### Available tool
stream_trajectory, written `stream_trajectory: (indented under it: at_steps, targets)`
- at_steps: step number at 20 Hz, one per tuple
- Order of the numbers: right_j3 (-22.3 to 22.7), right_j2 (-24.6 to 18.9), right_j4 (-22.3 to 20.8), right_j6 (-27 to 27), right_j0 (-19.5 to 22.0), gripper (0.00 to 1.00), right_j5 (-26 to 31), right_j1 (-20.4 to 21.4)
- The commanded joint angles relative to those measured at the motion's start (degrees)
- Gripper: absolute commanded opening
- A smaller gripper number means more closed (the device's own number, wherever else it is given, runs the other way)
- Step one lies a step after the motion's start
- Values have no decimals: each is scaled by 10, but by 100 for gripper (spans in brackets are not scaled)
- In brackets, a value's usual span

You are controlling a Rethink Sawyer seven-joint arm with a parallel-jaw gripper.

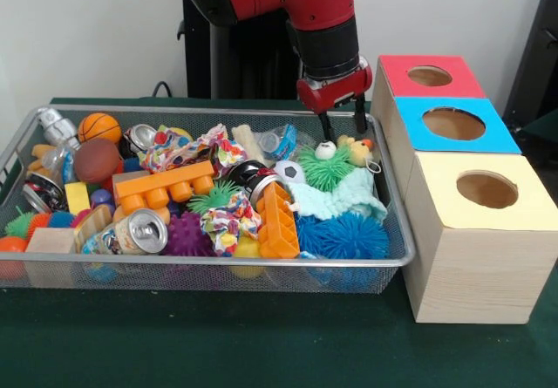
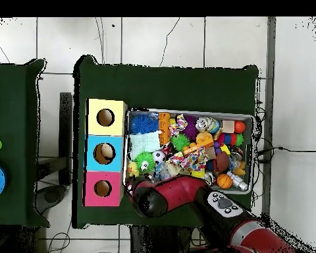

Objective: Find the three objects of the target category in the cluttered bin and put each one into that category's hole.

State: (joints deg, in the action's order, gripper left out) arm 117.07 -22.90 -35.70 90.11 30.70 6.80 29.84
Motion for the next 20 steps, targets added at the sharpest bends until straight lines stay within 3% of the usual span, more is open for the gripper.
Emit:
stream_trajectory:
  at_steps: [1, 8, 20]
  targets:
    - [-75, -35, -44, 14, -6, 100, -30, -30]
    - [-94, -13, -64, 24, -24, 100, -41, -39]
    - [-98, -20, -92, 38, -27, 100, -74, -54]
